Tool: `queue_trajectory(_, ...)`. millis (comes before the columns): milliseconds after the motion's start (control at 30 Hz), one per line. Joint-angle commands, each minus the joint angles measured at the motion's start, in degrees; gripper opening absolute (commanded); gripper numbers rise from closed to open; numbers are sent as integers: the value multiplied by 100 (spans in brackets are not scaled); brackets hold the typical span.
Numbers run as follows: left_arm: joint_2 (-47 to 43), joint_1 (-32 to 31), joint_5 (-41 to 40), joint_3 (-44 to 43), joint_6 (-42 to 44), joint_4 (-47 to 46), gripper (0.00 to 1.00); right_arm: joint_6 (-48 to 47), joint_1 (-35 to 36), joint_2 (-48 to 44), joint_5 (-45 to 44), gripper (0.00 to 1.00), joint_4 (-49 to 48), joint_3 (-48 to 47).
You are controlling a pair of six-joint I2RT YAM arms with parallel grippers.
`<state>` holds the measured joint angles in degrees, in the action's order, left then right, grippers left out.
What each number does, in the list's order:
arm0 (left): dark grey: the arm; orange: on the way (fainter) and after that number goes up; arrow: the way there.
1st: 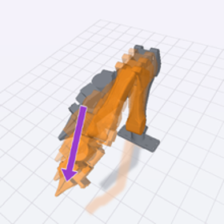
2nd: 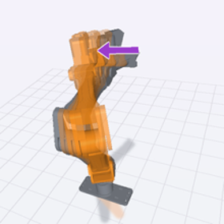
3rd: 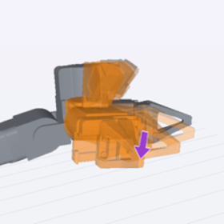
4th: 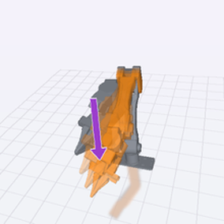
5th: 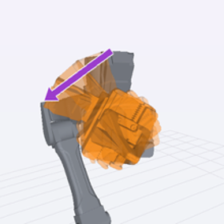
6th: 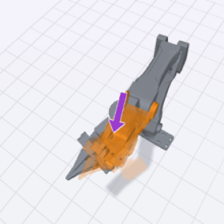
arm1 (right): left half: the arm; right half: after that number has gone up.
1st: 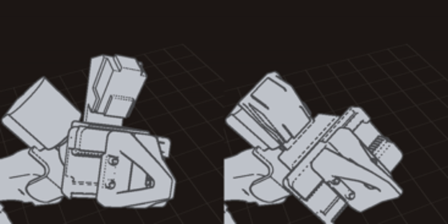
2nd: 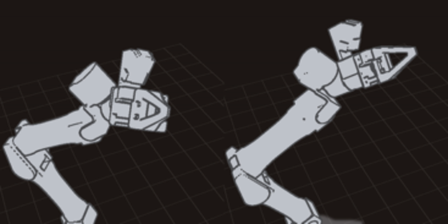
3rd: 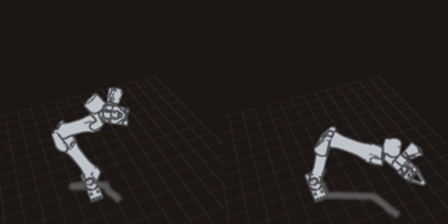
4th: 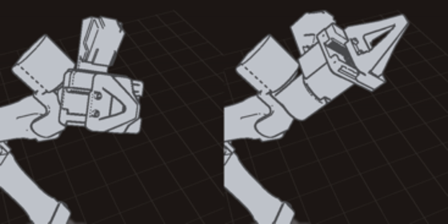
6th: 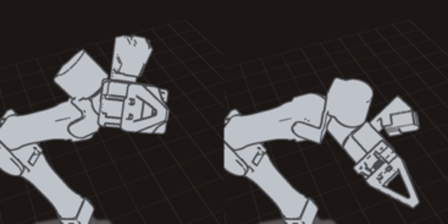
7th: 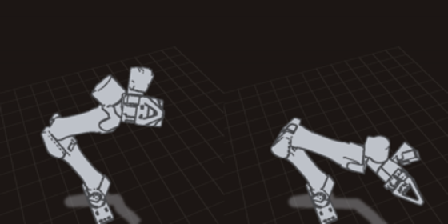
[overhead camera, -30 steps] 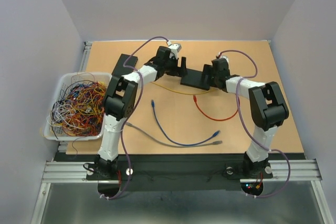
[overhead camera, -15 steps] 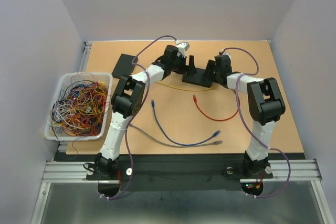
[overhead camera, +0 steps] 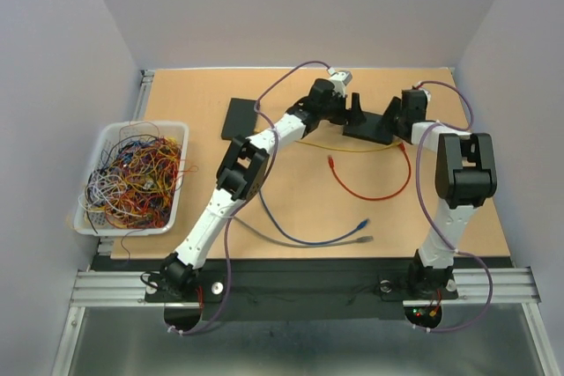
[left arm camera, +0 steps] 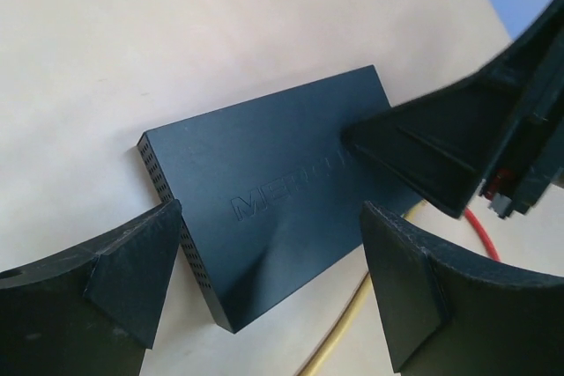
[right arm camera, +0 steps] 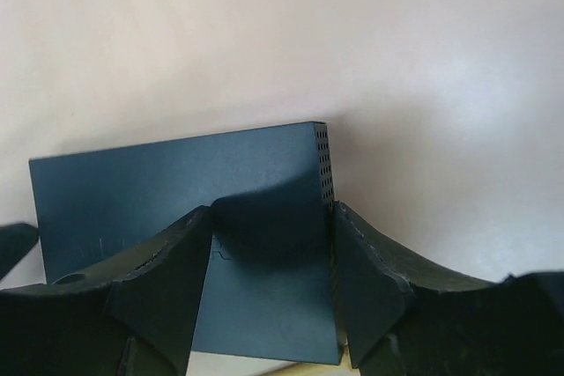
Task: Insert the plug into the switch port
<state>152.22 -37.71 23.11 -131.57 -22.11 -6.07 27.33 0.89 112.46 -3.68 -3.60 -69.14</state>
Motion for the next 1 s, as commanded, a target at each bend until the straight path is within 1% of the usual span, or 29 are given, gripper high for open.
queue_trajectory(0,-113,-456,231,-397,-382,-290,92,-44,-44,38,761,60,44,77)
queue_trajectory(33,-175,-421,124,-283,-330,-386,92,0,-45,143,999,58,-26,24)
queue_trajectory(67,-228,-395,10,-82,-286,-413,93,9,-45,205,1488,57,-236,24)
queue_trajectory(133,-386,-290,-237,122,-233,-500,93,131,-45,502,1825,57,-387,-151)
queue_trajectory(167,-412,-159,-255,236,-259,-527,92,141,-36,618,2184,55,-475,-265)
queue_trajectory(200,-404,-62,-246,263,-302,-553,93,193,-36,767,2301,53,-484,-388)
queue_trajectory(267,-352,132,-176,194,-434,-571,93,325,-36,1100,2398,52,-484,-740)
queue_trajectory(333,-202,185,0,44,-452,-554,93,386,-27,1277,2311,52,-458,-968)
queue_trajectory(467,88,142,184,-482,-408,-527,93,361,-62,1585,1759,53,-283,-1408)
queue_trajectory(567,316,63,299,-729,-513,-650,95,404,-185,1796,1678,54,-177,-1698)
queue_trajectory(733,606,-113,264,-1020,-882,-966,96,404,-404,2261,1477,54,60,-2357)
queue_trajectory(833,668,-140,229,-1011,-1102,-1151,97,571,-615,2507,1467,54,254,-2778)
queue_trajectory(867,660,-140,220,-1020,-1094,-1151,97,606,-703,2543,1345,54,332,-2867)
queue_trajectory(933,564,-140,185,-950,-1015,-1055,97,633,-774,2570,1326,53,333,-2973)
queue_trajectory(967,450,-131,133,-706,-815,-1011,97,598,-800,2500,1318,53,499,-2991)
